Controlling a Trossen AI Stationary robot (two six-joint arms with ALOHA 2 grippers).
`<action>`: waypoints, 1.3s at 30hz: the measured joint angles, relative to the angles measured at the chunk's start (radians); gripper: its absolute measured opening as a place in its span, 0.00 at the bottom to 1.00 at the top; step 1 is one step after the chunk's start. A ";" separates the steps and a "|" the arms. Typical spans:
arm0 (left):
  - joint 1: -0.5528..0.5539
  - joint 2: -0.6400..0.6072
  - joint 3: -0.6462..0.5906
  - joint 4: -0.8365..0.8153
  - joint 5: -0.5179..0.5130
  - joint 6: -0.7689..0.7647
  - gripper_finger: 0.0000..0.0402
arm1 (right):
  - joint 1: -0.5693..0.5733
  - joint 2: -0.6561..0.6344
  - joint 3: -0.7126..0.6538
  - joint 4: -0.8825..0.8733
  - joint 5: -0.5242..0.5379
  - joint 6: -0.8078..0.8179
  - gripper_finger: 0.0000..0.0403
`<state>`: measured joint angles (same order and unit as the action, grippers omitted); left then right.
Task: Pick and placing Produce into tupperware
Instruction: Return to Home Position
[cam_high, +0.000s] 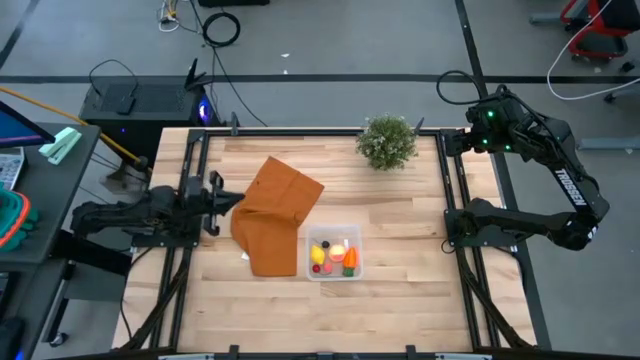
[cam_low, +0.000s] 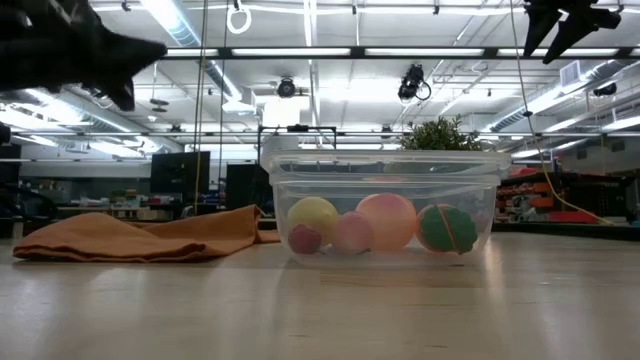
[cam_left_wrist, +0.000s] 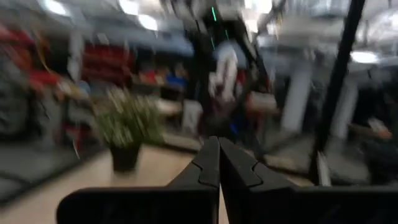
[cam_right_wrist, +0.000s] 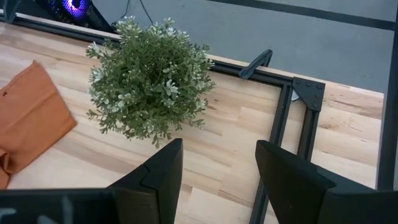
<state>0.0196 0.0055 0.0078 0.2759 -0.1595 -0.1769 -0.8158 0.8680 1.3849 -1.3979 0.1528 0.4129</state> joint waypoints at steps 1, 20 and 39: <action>0.000 0.000 0.000 -0.042 0.022 -0.022 0.01 | 0.000 0.000 0.000 0.000 0.000 0.000 0.43; 0.006 0.000 0.000 -0.244 0.146 -0.127 0.02 | 0.000 -0.006 0.000 -0.001 -0.002 -0.037 0.43; 0.006 0.000 -0.001 -0.243 0.146 -0.265 0.05 | 0.000 -0.437 -0.002 0.078 -0.002 0.063 0.01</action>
<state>0.0257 0.0059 0.0071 0.0328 -0.0139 -0.4423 -0.8162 0.4314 1.3832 -1.3202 0.1505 0.4757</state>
